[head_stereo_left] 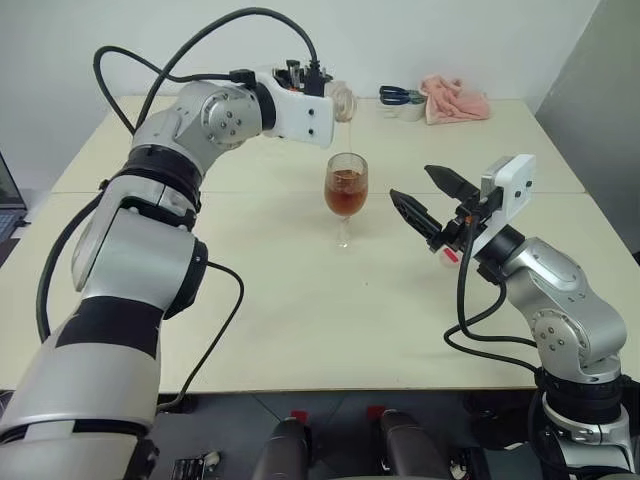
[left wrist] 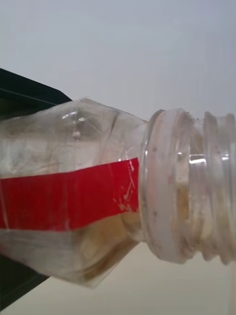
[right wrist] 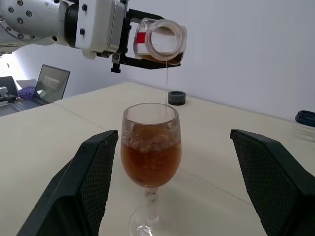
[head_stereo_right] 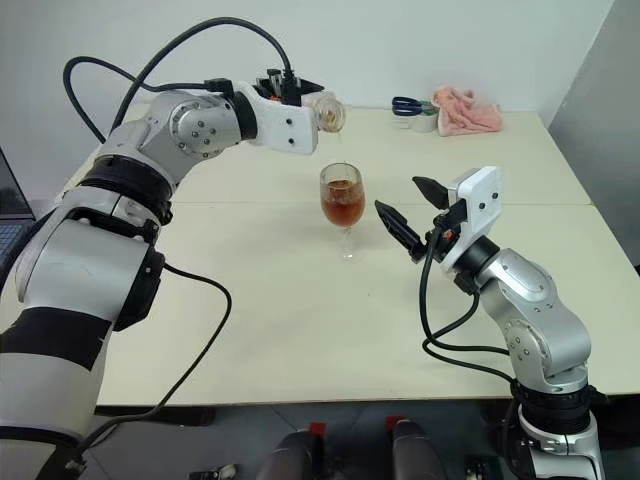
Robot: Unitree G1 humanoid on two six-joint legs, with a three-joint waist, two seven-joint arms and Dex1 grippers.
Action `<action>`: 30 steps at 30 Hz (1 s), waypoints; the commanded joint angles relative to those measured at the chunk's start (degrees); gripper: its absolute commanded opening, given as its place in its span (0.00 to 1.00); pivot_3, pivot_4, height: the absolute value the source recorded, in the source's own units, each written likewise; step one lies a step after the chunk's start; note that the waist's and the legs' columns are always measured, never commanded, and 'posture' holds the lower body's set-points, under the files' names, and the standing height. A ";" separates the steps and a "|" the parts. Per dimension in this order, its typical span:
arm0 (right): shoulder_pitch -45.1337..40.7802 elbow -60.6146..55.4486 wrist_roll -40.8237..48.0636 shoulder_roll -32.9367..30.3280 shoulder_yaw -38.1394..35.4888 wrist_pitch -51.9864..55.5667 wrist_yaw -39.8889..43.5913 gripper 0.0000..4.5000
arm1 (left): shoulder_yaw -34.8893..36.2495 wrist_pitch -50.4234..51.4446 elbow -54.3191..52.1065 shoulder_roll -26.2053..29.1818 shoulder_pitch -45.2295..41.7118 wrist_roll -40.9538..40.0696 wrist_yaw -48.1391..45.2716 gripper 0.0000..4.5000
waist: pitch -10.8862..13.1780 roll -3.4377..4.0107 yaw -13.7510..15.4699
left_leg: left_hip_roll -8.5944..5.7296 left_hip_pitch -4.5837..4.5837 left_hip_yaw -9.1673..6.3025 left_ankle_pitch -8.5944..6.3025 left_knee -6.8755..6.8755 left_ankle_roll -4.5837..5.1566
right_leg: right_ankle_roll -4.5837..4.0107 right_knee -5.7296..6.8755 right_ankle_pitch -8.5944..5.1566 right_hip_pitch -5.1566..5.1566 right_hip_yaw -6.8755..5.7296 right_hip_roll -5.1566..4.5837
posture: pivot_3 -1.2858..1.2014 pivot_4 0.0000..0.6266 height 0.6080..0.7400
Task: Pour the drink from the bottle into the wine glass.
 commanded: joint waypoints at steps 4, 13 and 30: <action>-1.74 -1.52 0.74 0.69 -0.21 -1.20 0.19 0.87 | 12.14 8.28 -3.95 -1.87 -0.15 -15.18 -9.29 0.38 | 0.00 0.00 -0.24 | 0.00 0.00 0.00 0.00 0.01 0.00 | 0.00 0.02 0.00 0.00 0.01 0.00 | 0.52 0.24 1.00; 0.39 -4.35 4.47 -2.97 1.40 -1.63 9.82 0.87 | 27.68 31.24 -20.64 -1.95 17.49 -30.44 -2.11 0.38 | -0.03 0.06 -1.57 | 0.03 0.21 0.03 0.00 0.04 0.00 | 0.00 0.38 0.00 -0.02 0.09 0.00 | 0.52 0.24 1.00; 4.91 -1.50 7.63 -7.42 2.78 -5.72 21.58 0.87 | 37.46 44.86 -43.58 -9.09 44.62 -43.76 5.71 0.38 | -0.07 -0.02 -0.19 | 0.01 0.09 -0.03 0.00 0.34 -0.02 | -0.01 0.40 0.00 0.00 0.06 -0.10 | 0.52 0.24 1.00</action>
